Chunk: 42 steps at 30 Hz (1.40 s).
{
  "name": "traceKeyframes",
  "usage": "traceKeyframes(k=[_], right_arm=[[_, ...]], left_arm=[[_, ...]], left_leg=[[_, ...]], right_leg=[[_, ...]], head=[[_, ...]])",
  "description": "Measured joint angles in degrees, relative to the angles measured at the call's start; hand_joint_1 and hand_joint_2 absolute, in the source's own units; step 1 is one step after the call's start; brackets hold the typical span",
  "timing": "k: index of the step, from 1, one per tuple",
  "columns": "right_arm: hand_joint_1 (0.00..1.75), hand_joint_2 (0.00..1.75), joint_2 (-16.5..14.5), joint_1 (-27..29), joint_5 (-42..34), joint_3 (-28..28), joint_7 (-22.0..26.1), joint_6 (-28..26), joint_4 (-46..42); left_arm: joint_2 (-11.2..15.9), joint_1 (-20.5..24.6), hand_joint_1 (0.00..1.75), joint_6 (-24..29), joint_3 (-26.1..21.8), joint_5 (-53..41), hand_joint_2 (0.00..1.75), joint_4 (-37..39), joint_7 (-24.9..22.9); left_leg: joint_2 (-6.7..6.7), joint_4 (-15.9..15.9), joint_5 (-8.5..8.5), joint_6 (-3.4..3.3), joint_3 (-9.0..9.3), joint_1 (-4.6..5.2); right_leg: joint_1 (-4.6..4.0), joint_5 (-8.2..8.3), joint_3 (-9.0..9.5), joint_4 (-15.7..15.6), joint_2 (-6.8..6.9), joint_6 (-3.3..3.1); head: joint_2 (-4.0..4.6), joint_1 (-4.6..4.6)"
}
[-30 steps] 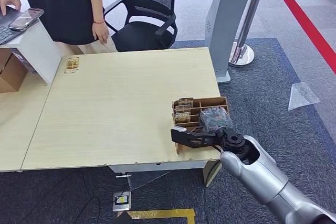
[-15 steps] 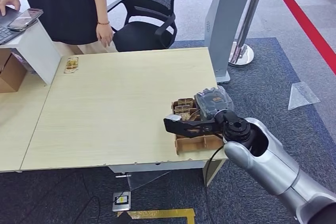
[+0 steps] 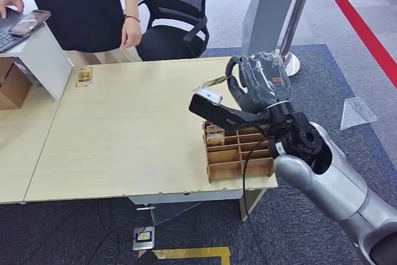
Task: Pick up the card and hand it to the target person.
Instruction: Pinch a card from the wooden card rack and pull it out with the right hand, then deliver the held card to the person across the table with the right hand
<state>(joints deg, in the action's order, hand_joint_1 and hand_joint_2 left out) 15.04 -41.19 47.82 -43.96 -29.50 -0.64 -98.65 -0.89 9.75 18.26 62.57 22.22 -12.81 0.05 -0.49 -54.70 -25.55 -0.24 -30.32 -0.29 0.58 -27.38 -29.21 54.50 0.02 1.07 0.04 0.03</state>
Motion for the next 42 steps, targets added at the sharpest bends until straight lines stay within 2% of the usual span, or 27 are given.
traceKeyframes(k=[3,6,9,12,15,22,33,34,37,38,42], right_arm=[[1.75,1.75,-0.88,0.11,-9.29,2.2,8.67,-10.33,5.21],[1.75,1.75,-2.58,-1.22,-17.26,4.33,16.75,-18.0,12.53],[1.75,1.75,-5.15,-3.97,-26.66,6.1,23.69,-21.04,20.76],[1.75,1.75,-8.35,-7.16,-34.26,7.76,27.74,-21.14,29.61],[1.75,1.75,-11.25,-9.74,-36.6,8.79,28.01,-21.29,37.21],[1.75,1.75,-16.57,-15.06,-36.67,8.97,23.56,-21.91,52.02],[1.75,1.75,-22.43,-19.27,-33.96,8.1,21.76,-21.6,63.67],[1.42,1.75,-22.85,-19.47,-33.73,7.98,21.78,-21.68,64.24],[0.11,1.75,-23.81,-19.95,-33.06,7.53,21.97,-22.01,65.62],[0.0,1.75,-24.03,-20.06,-32.97,7.33,22.15,-21.96,65.96],[0.0,1.75,-24.42,-20.29,-31.98,6.53,23.98,-21.69,66.72]], left_arm=[[-0.3,0.85,0.0,-0.75,0.05,-0.99,0.0,0.0,-0.58],[-0.5,1.54,0.0,-1.33,0.12,-1.74,0.0,0.0,-1.06],[-0.63,2.04,0.0,-1.67,0.21,-2.08,0.0,0.0,-1.17],[-0.78,2.42,0.0,-1.73,0.62,-2.25,0.0,0.0,-1.27],[-0.85,2.56,0.0,-1.72,1.01,-2.42,0.0,0.0,-1.27],[-0.88,2.8,0.0,-1.73,1.51,-2.76,0.0,0.0,-1.77],[-0.8,2.75,0.0,-1.42,1.56,-2.2,0.0,0.0,-1.82],[-0.78,2.73,0.0,-1.36,1.56,-2.1,0.0,0.0,-1.78],[-0.72,2.67,0.0,-1.22,1.56,-1.75,0.0,0.0,-1.62],[-0.69,2.66,0.0,-1.21,1.56,-1.67,0.0,0.0,-1.56],[-0.56,2.56,0.0,-0.97,1.56,-1.28,0.0,0.02,-1.0]], left_leg=[[-0.02,0.0,0.01,0.0,-0.03,0.0],[-0.03,0.0,0.05,0.0,-0.06,0.0],[-0.04,-0.01,0.08,0.01,-0.06,0.01],[-0.05,0.0,0.09,0.02,-0.06,0.0],[-0.06,0.0,0.09,0.02,-0.08,0.0],[-0.05,0.01,0.09,0.02,-0.11,0.0],[-0.04,0.01,0.09,0.02,-0.11,0.0],[-0.04,0.01,0.09,0.02,-0.11,0.0],[-0.05,0.0,0.09,0.02,-0.11,0.0],[-0.05,0.0,0.09,0.02,-0.11,0.0],[-0.05,0.0,0.09,0.02,-0.11,0.0]], right_leg=[[0.0,0.01,0.02,0.01,0.05,0.0],[0.0,0.03,0.03,0.04,0.07,-0.01],[0.0,0.04,0.01,0.07,0.07,-0.01],[-0.01,0.03,-0.01,0.08,0.07,-0.02],[-0.02,0.03,-0.05,0.09,0.06,-0.02],[-0.02,0.02,-0.1,0.1,0.05,-0.02],[-0.02,0.02,-0.1,0.1,0.04,-0.03],[-0.02,0.02,-0.11,0.1,0.04,-0.03],[-0.02,0.02,-0.1,0.1,0.04,-0.02],[-0.02,0.02,-0.1,0.1,0.04,-0.02],[-0.01,0.02,-0.1,0.09,0.04,-0.02]], head=[[0.0,0.01],[0.0,0.01],[0.0,0.01],[0.0,0.01],[0.0,0.01],[0.0,0.01],[0.0,0.01],[0.0,0.01],[0.0,0.01],[0.0,0.02],[0.0,0.02]])
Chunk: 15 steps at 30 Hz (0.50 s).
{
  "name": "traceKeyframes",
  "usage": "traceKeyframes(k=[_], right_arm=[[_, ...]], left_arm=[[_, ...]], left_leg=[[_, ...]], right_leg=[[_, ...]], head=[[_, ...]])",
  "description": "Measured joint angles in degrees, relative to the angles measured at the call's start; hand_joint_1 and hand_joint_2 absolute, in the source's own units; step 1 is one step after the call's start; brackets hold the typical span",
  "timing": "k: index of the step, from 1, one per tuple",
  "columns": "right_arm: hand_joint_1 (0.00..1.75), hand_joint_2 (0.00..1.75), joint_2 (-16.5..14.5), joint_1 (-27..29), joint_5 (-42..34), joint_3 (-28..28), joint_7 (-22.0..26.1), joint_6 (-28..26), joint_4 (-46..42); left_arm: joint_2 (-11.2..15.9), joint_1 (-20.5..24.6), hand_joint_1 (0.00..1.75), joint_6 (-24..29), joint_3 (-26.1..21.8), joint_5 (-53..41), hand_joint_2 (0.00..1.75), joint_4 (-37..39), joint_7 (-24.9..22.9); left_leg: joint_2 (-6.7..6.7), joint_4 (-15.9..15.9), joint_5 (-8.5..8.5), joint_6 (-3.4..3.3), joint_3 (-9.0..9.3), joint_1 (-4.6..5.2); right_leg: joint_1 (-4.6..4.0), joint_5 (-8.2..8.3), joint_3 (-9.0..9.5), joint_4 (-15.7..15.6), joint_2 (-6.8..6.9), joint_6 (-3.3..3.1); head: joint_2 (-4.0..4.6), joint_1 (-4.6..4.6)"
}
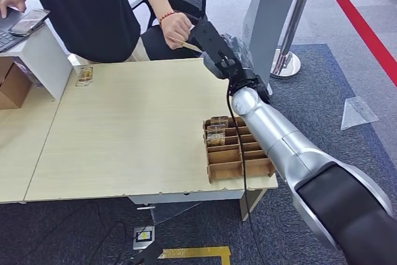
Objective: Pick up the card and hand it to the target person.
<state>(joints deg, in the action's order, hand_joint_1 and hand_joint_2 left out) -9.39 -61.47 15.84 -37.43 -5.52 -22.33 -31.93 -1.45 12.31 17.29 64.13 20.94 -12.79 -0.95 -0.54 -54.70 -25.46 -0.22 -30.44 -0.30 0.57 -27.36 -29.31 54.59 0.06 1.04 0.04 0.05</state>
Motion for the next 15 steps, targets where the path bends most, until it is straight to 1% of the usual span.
traceKeyframes(k=[4,5,7,11,14,15], right_arm=[[0.0,1.75,0.07,0.2,3.2,-1.28,0.45,-0.19,-0.29],[0.0,1.75,0.28,0.51,4.23,-1.62,0.01,0.17,-0.81],[0.0,1.75,1.78,2.41,7.22,-2.36,-2.78,2.33,-4.23],[0.0,1.75,7.13,8.57,14.17,-3.03,-11.02,9.31,-15.84],[0.0,1.75,13.02,15.22,17.75,-2.7,-17.37,16.75,-28.36],[0.0,1.75,14.14,16.5,18.18,-2.57,-18.47,18.11,-30.74]], left_arm=[[0.38,-0.46,0.0,0.78,0.0,1.09,0.0,0.03,0.37],[0.52,-0.65,0.0,0.96,0.0,1.37,0.0,0.04,0.52],[0.88,-1.2,0.0,1.27,-0.01,2.09,0.0,0.06,0.99],[1.45,-2.35,0.0,1.81,-0.04,3.43,0.0,0.08,1.53],[1.83,-3.47,0.0,2.83,-0.24,5.3,0.0,0.1,2.88],[1.89,-3.69,0.0,3.0,-0.28,5.66,0.0,0.1,3.19]], left_leg=[[0.02,-0.01,0.0,0.0,0.02,0.0],[0.02,-0.01,0.0,0.0,0.04,0.0],[0.02,-0.02,0.0,0.0,0.06,0.0],[0.03,-0.04,-0.01,0.0,0.09,0.0],[0.03,-0.05,-0.05,-0.02,0.14,-0.01],[0.02,-0.04,-0.06,-0.02,0.14,-0.01]], right_leg=[[0.0,0.0,-0.03,-0.01,-0.02,0.0],[0.0,0.0,-0.03,-0.02,-0.04,0.0],[0.0,0.0,-0.04,-0.03,-0.05,0.0],[0.01,0.0,-0.03,-0.09,-0.06,0.0],[0.01,-0.01,0.04,-0.2,-0.05,0.01],[0.01,-0.01,0.05,-0.21,-0.05,0.02]], head=[[0.0,0.0],[0.0,0.0],[0.0,0.0],[0.0,0.01],[0.0,-0.01],[0.0,-0.01]])
